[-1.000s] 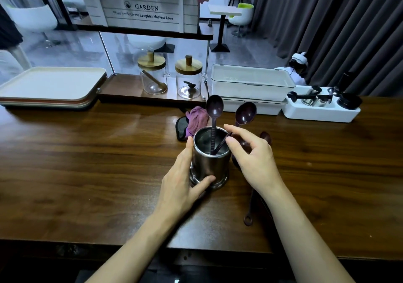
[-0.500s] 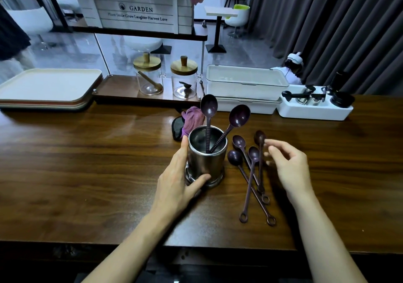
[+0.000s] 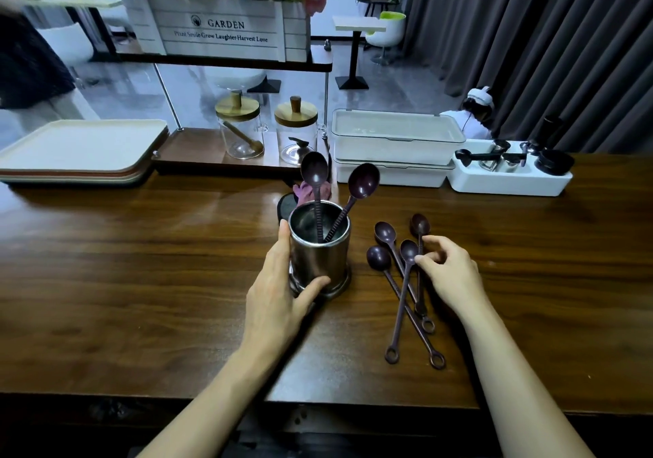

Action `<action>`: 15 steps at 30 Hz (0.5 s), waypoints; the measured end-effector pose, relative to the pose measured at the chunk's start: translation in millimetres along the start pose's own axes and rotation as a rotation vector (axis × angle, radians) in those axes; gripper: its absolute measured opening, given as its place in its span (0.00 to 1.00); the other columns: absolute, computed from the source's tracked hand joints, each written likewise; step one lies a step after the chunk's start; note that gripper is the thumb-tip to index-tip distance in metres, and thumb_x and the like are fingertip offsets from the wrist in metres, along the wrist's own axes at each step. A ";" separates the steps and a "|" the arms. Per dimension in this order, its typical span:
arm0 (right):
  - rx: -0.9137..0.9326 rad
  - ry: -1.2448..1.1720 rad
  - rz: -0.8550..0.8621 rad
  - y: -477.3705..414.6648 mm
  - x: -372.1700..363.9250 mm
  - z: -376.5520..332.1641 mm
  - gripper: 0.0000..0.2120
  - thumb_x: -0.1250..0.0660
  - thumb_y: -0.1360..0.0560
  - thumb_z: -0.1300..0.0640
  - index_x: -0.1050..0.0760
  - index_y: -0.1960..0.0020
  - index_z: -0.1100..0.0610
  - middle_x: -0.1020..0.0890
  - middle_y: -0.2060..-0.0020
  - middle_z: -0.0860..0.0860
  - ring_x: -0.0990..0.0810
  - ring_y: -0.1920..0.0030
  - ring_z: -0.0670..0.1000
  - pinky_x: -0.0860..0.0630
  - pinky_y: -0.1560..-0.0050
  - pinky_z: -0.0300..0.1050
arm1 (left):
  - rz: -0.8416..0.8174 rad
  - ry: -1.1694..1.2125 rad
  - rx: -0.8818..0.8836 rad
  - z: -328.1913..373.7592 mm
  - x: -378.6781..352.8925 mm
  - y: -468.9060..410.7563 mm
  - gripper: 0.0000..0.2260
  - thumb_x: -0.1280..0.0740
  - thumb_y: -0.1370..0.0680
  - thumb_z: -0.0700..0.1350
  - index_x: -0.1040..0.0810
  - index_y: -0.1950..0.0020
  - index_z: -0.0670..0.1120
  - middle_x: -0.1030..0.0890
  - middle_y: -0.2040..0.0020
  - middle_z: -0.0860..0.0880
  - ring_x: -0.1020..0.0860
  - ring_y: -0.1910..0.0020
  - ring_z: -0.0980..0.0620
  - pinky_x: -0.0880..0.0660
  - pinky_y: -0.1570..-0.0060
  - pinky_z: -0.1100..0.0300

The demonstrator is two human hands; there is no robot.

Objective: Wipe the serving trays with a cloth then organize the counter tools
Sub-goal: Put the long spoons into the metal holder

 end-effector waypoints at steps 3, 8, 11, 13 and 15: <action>-0.005 -0.010 -0.018 -1.7 0.3 -1.7 0.18 0.29 0.22 0.52 0.26 0.33 0.46 0.18 0.59 0.47 0.20 0.56 0.46 0.27 0.59 0.45 | 0.008 0.003 0.003 -0.3 -0.1 -0.4 0.54 0.22 0.29 0.56 0.63 0.23 0.73 0.29 0.25 0.57 0.22 0.34 0.53 0.26 0.44 0.59; -0.011 -0.127 -0.049 -4.4 3.1 -0.2 0.18 0.30 0.21 0.58 0.25 0.33 0.46 0.19 0.61 0.50 0.20 0.60 0.49 0.28 0.63 0.41 | 0.002 -0.009 -0.033 3.5 1.0 1.1 0.51 0.24 0.27 0.58 0.62 0.21 0.71 0.29 0.24 0.56 0.23 0.33 0.54 0.26 0.43 0.59; -0.003 -0.261 -0.063 -1.8 11.1 -4.3 0.19 0.33 0.20 0.62 0.25 0.32 0.47 0.18 0.57 0.52 0.19 0.57 0.49 0.28 0.62 0.39 | 0.010 -0.016 -0.056 7.0 1.9 2.1 0.45 0.30 0.24 0.61 0.61 0.20 0.69 0.28 0.25 0.53 0.23 0.33 0.54 0.23 0.43 0.56; 0.010 -0.329 -0.056 2.5 17.0 -8.1 0.20 0.34 0.20 0.63 0.25 0.32 0.46 0.18 0.55 0.53 0.18 0.54 0.50 0.27 0.62 0.38 | 0.013 -0.008 -0.051 8.4 2.5 2.2 0.42 0.34 0.24 0.62 0.61 0.21 0.69 0.27 0.27 0.53 0.22 0.35 0.55 0.23 0.44 0.56; 0.021 -0.372 -0.048 7.9 22.0 -13.5 0.20 0.35 0.19 0.63 0.25 0.32 0.46 0.18 0.54 0.52 0.19 0.53 0.48 0.26 0.59 0.39 | 0.011 -0.006 -0.054 9.4 2.8 2.3 0.42 0.35 0.24 0.62 0.61 0.20 0.69 0.26 0.27 0.52 0.22 0.35 0.54 0.23 0.44 0.56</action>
Point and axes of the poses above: each hand's wrist, its own y-axis away from the middle knuckle, its own x-axis out of the back of the hand, z = x × y, the point moved 4 cm from there along -y, towards the middle knuckle
